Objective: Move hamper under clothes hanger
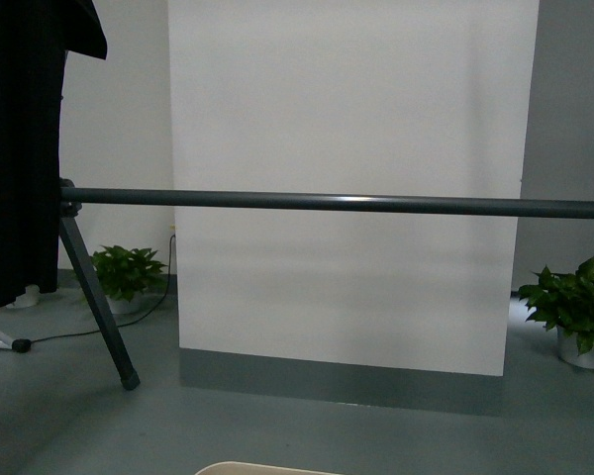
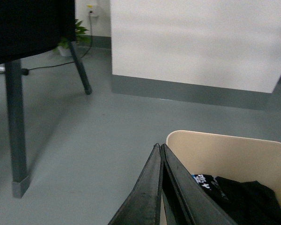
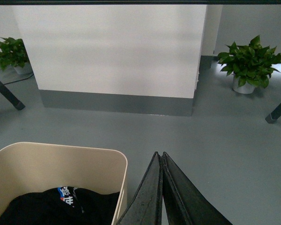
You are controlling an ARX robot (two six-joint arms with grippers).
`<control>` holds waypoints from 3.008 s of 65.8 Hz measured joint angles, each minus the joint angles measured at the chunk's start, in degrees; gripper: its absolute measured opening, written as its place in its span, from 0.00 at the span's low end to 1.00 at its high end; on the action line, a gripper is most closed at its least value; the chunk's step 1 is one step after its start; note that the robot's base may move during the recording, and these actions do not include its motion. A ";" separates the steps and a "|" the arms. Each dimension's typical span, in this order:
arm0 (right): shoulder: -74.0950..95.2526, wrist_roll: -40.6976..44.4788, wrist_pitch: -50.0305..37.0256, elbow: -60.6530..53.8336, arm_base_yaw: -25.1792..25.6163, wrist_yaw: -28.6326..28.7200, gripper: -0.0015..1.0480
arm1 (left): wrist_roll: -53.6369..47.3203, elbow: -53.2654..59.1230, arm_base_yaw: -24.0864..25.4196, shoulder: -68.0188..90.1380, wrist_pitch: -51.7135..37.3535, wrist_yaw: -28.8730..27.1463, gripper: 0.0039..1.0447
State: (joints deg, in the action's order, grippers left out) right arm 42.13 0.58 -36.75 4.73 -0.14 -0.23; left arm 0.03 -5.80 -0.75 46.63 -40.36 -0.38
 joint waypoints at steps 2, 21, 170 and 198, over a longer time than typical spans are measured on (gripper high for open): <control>-0.98 0.02 0.55 -0.28 0.00 0.07 0.02 | 0.00 0.46 0.42 -1.22 0.70 -0.02 0.03; -7.76 0.00 3.04 -3.82 0.02 0.13 0.02 | 0.00 4.00 0.59 -8.55 3.72 0.37 0.03; -41.88 0.02 36.68 -4.39 0.02 0.31 0.47 | 0.07 4.79 0.61 -46.38 40.24 0.42 0.46; -41.88 -0.02 36.68 -4.39 0.02 0.31 0.92 | 0.04 4.76 0.61 -46.38 40.24 0.42 0.94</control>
State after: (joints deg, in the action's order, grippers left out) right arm 0.25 0.56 -0.08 0.34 -0.12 0.08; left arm 0.08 -1.04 -0.14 0.25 -0.12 0.03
